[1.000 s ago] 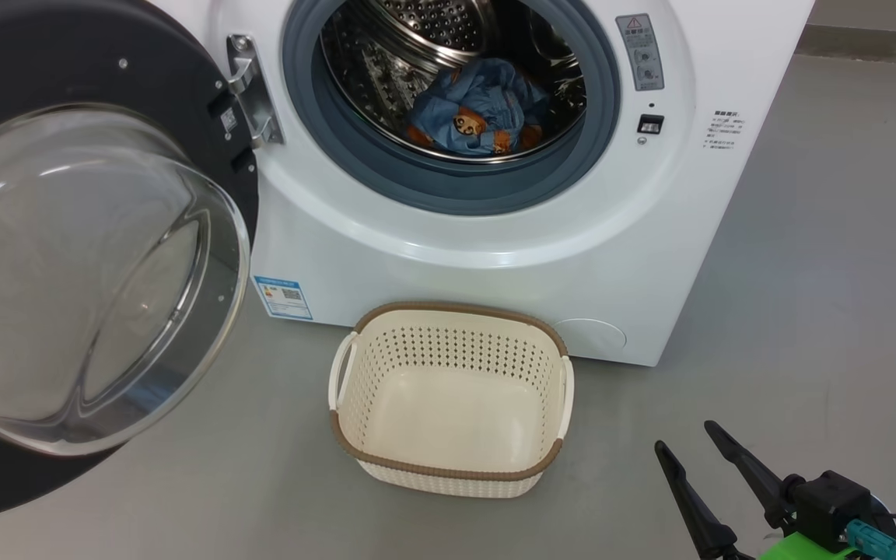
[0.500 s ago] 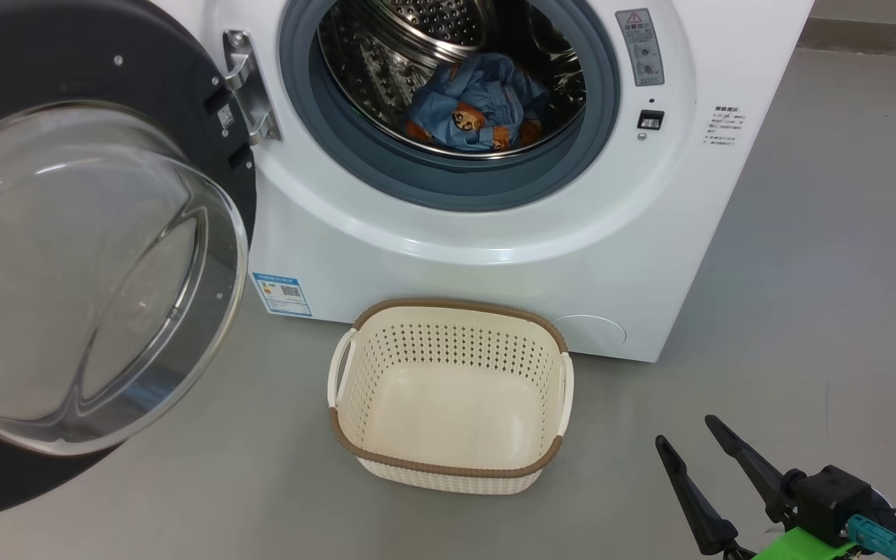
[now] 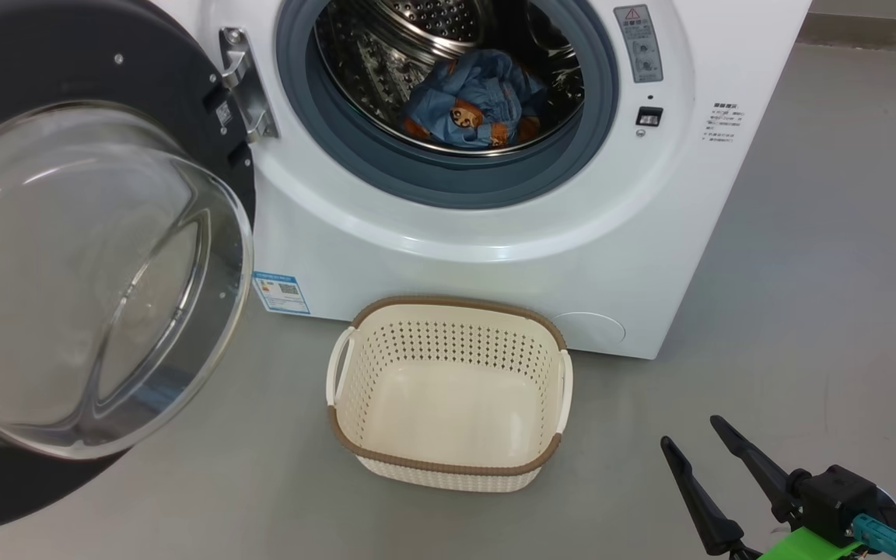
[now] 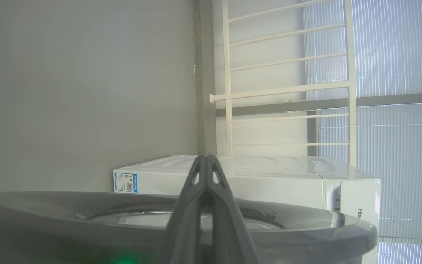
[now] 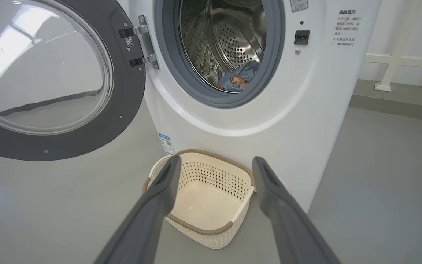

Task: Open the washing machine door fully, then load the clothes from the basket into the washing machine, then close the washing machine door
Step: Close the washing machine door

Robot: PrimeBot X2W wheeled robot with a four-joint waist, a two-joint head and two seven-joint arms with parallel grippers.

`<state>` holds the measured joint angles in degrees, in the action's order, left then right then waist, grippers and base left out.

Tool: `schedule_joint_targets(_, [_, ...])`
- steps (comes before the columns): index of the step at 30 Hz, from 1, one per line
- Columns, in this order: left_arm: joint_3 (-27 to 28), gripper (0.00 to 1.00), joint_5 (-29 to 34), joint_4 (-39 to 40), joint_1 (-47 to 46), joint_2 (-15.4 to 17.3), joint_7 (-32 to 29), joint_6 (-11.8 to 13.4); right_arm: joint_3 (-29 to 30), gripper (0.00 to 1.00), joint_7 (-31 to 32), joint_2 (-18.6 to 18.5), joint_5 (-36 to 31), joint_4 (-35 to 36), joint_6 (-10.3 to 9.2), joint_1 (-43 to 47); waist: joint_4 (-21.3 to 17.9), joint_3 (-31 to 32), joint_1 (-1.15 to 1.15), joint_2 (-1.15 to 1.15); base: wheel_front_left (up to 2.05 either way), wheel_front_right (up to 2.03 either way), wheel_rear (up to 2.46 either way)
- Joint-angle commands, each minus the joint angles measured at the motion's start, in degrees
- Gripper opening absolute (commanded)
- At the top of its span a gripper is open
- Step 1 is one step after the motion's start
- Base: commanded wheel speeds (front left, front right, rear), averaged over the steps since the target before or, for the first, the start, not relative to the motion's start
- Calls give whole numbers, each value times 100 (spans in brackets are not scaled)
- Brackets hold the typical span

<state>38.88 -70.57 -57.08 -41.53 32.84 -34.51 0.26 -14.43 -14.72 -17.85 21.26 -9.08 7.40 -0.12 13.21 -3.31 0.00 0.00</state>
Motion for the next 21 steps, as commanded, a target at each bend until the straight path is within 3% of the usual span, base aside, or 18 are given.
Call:
schedule_joint_targets(1, [-49,0,-81,68,-139,143,-151,-9,-135,100,-28,-92,41,117,9,-197,2,0,0,0,0,0,0])
schedule_joint_targets(12, [-159,0,-165,197,12,18,-740,-11,-106,100,-28,-37,35,112,9,-162,47,38,0,0,0,0,0])
schedule_joint_targets(21, [-347,0,-140,855,334,-174,-1280,197,-44,100,-28,60,13,117,9,-99,109,134,0,0,0,0,0])
